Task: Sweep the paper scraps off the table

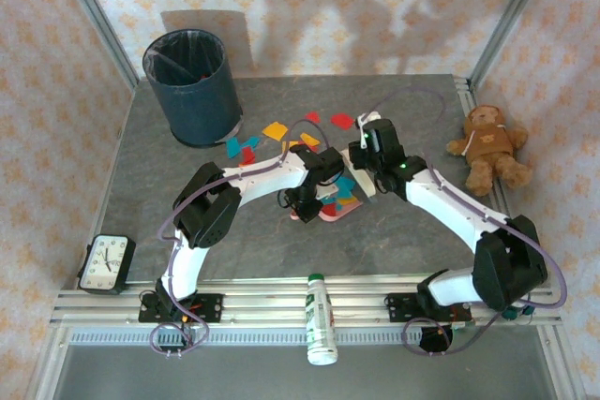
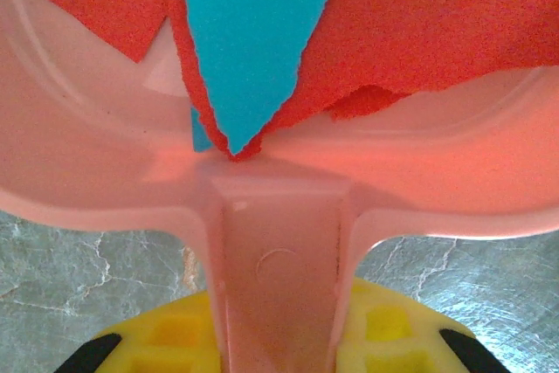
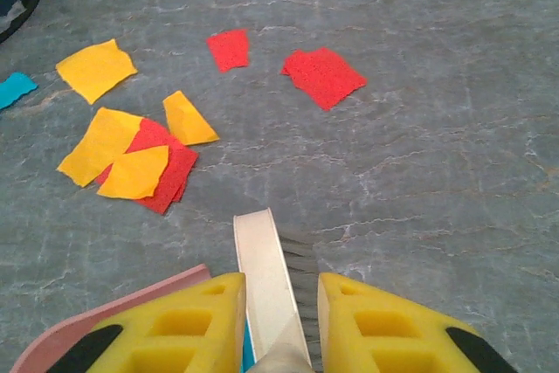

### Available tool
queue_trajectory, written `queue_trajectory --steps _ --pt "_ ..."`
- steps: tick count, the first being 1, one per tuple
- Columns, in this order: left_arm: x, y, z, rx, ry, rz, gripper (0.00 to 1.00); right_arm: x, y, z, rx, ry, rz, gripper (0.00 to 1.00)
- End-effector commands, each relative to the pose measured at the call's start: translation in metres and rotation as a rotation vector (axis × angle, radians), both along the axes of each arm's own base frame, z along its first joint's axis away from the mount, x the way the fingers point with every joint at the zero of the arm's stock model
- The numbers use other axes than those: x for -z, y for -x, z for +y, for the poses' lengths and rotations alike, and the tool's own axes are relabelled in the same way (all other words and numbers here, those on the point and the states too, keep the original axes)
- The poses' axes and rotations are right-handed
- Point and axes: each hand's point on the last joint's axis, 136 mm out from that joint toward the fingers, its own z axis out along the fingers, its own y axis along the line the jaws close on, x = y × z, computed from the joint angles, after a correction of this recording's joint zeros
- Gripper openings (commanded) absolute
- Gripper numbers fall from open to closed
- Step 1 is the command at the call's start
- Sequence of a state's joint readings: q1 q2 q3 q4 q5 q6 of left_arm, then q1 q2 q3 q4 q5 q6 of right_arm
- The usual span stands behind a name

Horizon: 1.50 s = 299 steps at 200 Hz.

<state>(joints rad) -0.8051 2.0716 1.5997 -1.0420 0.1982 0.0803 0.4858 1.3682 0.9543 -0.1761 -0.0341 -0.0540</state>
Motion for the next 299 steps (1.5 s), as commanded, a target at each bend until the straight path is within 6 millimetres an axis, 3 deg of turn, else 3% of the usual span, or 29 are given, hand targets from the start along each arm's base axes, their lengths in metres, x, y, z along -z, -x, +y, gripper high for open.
queue_trajectory --steps 1,58,138,232,278,282,299 --pt "-0.001 0.006 0.001 0.031 -0.005 0.008 0.00 0.008 0.011 0.013 -0.063 -0.026 0.071 0.00" --pt "-0.001 0.005 0.001 0.030 -0.005 0.002 0.00 0.000 0.021 0.024 -0.118 -0.096 0.085 0.00" --pt "-0.002 0.005 0.003 0.026 -0.006 -0.004 0.00 -0.013 0.026 0.022 -0.116 -0.117 0.063 0.00" --pt "-0.014 0.002 0.004 0.014 0.030 -0.053 0.00 -0.045 0.018 -0.019 0.117 -0.128 -0.104 0.00" --pt "-0.031 -0.001 0.008 -0.022 0.087 -0.080 0.00 -0.058 0.025 -0.046 0.223 -0.103 -0.162 0.00" --pt "-0.042 -0.002 0.008 -0.026 0.111 -0.100 0.00 -0.058 0.025 -0.047 0.227 -0.102 -0.163 0.00" --pt "-0.053 -0.005 0.012 -0.037 0.129 -0.115 0.00 -0.058 0.028 -0.052 0.240 -0.097 -0.164 0.00"
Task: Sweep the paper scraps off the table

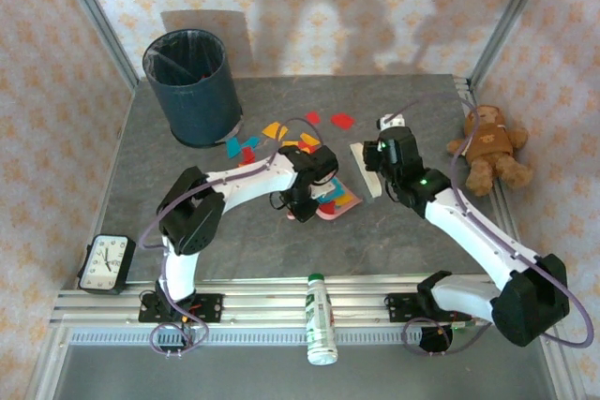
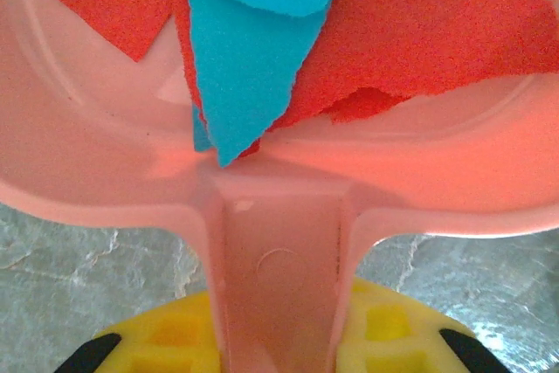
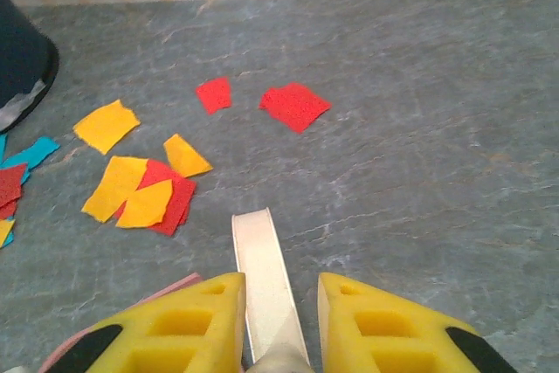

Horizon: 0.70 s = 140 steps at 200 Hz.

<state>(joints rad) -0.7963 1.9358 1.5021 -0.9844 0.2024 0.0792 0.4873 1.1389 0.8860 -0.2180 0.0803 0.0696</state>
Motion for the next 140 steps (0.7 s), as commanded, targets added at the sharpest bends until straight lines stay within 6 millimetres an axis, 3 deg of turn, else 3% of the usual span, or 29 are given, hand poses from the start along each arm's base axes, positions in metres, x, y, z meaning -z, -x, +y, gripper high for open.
queue_trajectory --steps 1,51,140 --pt "-0.028 -0.008 0.006 -0.028 0.059 -0.052 0.00 -0.011 0.001 -0.017 0.081 -0.002 -0.048 0.00" --pt "-0.062 -0.018 0.021 -0.079 0.120 -0.078 0.00 -0.007 0.007 -0.026 0.102 0.011 -0.046 0.00" --pt "-0.130 -0.061 0.078 -0.217 0.093 -0.217 0.00 0.008 0.015 -0.019 0.040 0.005 0.000 0.00"
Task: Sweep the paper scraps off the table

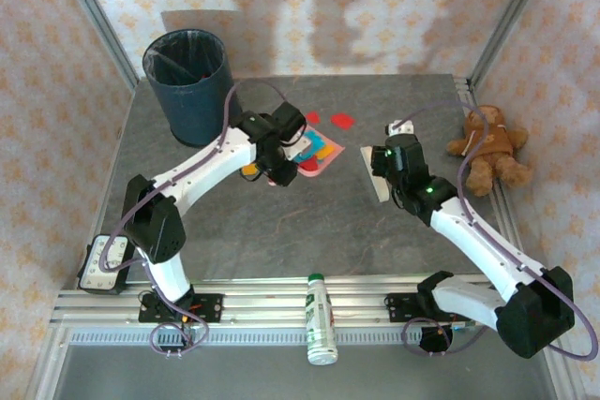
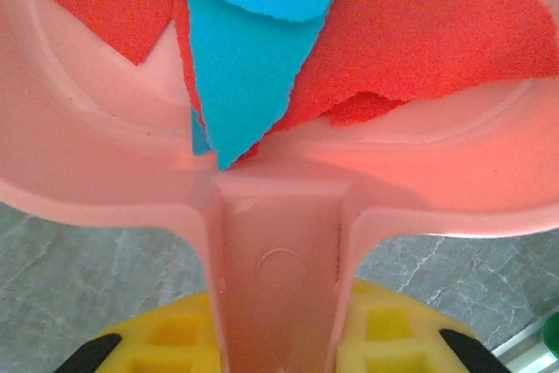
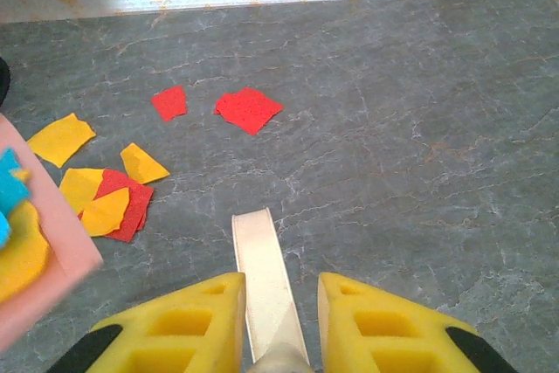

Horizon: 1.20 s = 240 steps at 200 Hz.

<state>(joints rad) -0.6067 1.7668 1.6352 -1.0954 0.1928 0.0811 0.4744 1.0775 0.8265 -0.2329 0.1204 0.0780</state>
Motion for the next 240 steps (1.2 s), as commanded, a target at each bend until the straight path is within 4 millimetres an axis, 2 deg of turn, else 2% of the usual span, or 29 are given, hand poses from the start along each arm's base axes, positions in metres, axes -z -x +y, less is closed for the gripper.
queue_trajectory --steps 1,71,135,240 --pt "-0.035 -0.008 0.027 -0.035 -0.025 -0.063 0.00 0.000 0.004 0.000 -0.011 -0.012 -0.002 0.00" --pt "-0.090 -0.049 0.067 -0.217 0.052 -0.167 0.00 0.004 0.005 0.004 -0.030 -0.026 0.013 0.00" --pt "-0.136 -0.083 0.092 -0.360 0.138 -0.259 0.00 0.012 0.007 0.006 -0.036 -0.044 0.035 0.00" --pt "-0.164 -0.133 0.116 -0.562 0.399 -0.278 0.00 0.018 0.008 0.010 -0.052 -0.054 0.061 0.00"
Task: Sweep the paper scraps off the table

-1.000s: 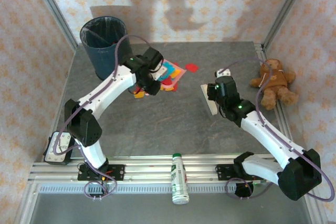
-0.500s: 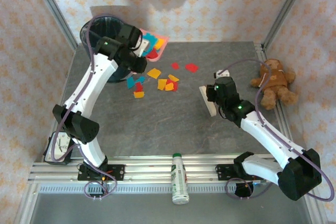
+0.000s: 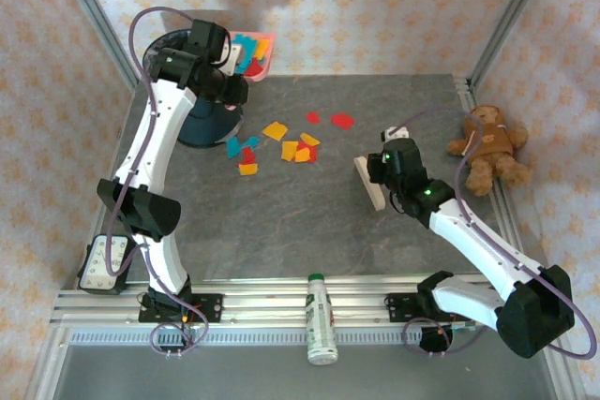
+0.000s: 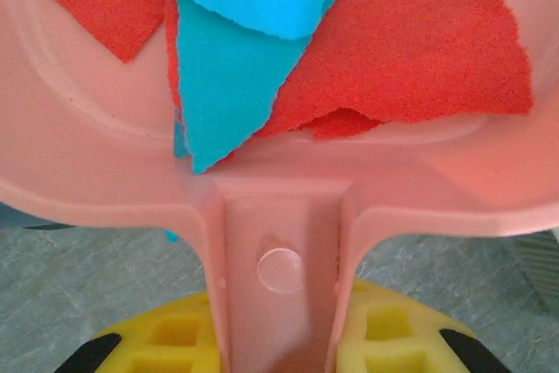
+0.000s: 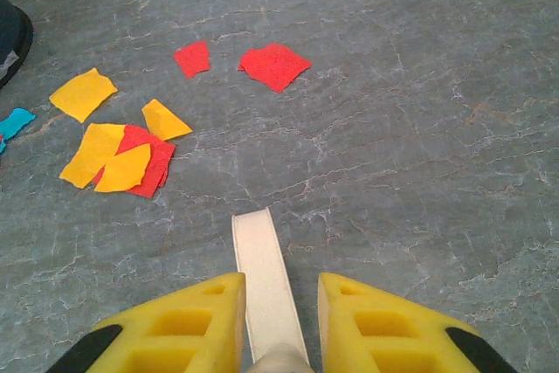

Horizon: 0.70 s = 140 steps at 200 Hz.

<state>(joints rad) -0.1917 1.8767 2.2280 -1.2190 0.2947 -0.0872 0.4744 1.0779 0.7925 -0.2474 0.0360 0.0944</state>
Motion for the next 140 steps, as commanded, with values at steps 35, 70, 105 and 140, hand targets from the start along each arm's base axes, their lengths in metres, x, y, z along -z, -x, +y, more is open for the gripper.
queue_trajectory --steps 35,70,105,140 --pt "-0.023 -0.019 0.012 -0.100 0.182 -0.048 0.00 0.000 0.000 0.000 0.008 -0.024 0.002 0.00" --pt "-0.027 -0.032 0.022 -0.145 0.293 -0.061 0.00 0.001 0.000 0.004 -0.005 -0.034 0.013 0.00" --pt "-0.032 -0.044 0.027 -0.166 0.375 -0.074 0.00 0.002 0.001 0.006 -0.012 -0.039 0.011 0.00" --pt "-0.034 -0.054 0.031 -0.194 0.476 -0.083 0.00 0.000 0.001 0.006 -0.014 -0.042 0.005 0.00"
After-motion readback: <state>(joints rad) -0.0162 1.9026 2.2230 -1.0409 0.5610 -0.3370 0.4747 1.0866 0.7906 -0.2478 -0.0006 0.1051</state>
